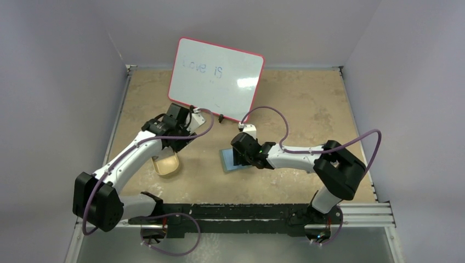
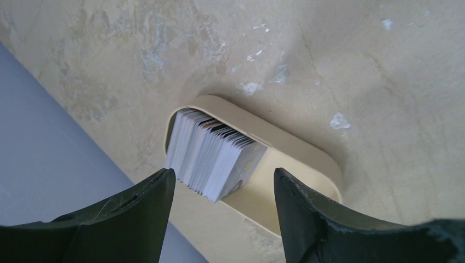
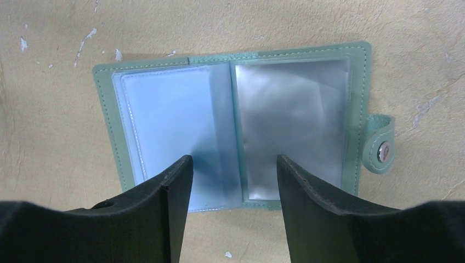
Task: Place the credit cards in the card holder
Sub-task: Pick up the credit card from the storage box.
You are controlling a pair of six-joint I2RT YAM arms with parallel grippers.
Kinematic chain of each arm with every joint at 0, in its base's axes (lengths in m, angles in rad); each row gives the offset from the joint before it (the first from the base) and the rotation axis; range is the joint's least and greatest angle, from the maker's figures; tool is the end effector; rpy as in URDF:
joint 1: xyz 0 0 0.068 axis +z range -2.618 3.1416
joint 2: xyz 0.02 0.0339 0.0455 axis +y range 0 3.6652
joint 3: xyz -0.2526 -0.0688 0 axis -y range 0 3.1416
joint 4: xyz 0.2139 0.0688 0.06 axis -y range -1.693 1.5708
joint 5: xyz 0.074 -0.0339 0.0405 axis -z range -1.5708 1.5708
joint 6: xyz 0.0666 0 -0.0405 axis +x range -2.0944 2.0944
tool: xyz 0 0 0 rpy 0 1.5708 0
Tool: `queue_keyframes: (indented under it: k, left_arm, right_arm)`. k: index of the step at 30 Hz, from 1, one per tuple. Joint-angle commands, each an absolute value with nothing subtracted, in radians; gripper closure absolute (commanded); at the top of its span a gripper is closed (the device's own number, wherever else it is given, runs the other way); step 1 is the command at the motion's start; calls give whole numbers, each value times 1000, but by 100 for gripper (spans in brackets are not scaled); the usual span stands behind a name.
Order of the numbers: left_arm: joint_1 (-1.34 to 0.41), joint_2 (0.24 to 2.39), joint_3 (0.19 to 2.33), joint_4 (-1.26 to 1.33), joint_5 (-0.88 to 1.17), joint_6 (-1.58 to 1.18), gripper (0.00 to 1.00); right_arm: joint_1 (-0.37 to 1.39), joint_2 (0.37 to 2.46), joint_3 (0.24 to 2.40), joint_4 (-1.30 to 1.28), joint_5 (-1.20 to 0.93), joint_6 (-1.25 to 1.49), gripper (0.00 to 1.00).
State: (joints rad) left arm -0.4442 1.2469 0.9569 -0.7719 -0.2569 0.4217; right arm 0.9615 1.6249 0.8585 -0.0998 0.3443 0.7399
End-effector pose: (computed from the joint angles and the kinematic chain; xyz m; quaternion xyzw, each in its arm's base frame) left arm 0.2142 -0.0832 0.2284 0.3734 0.8848 0.1212 0.2510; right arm 0.2004 0.2478 0.1565 -0.0435 0.9256 0.1495 0.3450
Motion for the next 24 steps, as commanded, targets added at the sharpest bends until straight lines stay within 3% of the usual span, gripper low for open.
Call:
queue_keyframes:
  k: [1, 18, 24]
  left_arm:
    - [-392, 1254, 964, -743, -269, 552, 35]
    - [-387, 1187, 703, -497, -436, 624, 30]
    - [-387, 1269, 683, -416, -509, 648, 29]
  right_arm:
    - [965, 1639, 873, -123, 314, 726, 40]
    - [965, 1632, 887, -115, 280, 706, 40]
    - [965, 1600, 880, -127, 263, 716, 40]
